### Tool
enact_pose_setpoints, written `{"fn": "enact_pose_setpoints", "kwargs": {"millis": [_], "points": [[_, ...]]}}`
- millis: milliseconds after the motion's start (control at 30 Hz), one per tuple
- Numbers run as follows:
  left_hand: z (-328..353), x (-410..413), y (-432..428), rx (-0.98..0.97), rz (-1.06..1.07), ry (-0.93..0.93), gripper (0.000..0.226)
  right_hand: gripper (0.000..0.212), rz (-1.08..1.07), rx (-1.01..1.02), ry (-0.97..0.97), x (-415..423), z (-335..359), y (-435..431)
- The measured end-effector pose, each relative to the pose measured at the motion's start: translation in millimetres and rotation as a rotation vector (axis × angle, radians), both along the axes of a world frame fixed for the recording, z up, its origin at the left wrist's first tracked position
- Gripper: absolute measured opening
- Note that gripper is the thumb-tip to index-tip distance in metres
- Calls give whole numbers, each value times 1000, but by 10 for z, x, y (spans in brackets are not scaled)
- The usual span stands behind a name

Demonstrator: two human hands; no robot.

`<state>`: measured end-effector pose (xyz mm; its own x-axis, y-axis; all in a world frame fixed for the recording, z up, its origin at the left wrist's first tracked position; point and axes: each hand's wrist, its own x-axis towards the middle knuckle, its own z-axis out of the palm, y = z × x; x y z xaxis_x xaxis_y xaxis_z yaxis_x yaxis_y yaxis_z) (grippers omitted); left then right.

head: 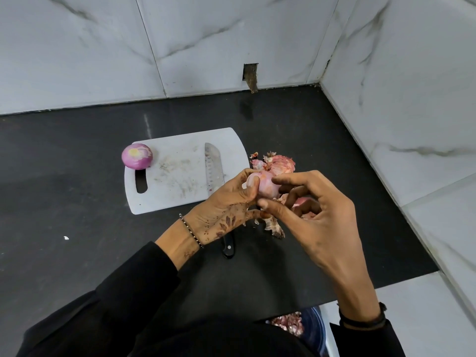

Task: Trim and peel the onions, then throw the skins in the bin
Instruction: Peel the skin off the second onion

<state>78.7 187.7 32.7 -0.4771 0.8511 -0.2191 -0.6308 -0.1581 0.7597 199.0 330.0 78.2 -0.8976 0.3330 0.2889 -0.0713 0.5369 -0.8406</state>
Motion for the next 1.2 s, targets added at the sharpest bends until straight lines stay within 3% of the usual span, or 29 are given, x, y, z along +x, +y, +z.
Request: {"fn": "enact_pose_setpoints", "kwargs": {"millis": [333, 500, 633, 800, 1067, 1133, 1200], "points": [[13, -37, 29, 47, -4, 25, 76, 15, 39, 18, 21, -22, -16, -33], [2, -61, 28, 52, 1, 27, 79, 27, -5, -124, 9, 10, -19, -46], [26, -48, 29, 52, -15, 30, 77, 28, 19, -55, 26, 18, 4, -32], [37, -55, 21, 20, 24, 65, 78, 14, 18, -13, 51, 37, 20, -24], [60, 0, 49, -125, 122, 49, 112, 10, 78, 184, -20, 57, -48, -8], [79, 2, 57, -135, 96, 47, 107, 10, 57, 177, -42, 89, -79, 19], [97, 8, 41, -104, 57, 43, 82, 9, 1, 169, -82, 115, -113, 56]]}}
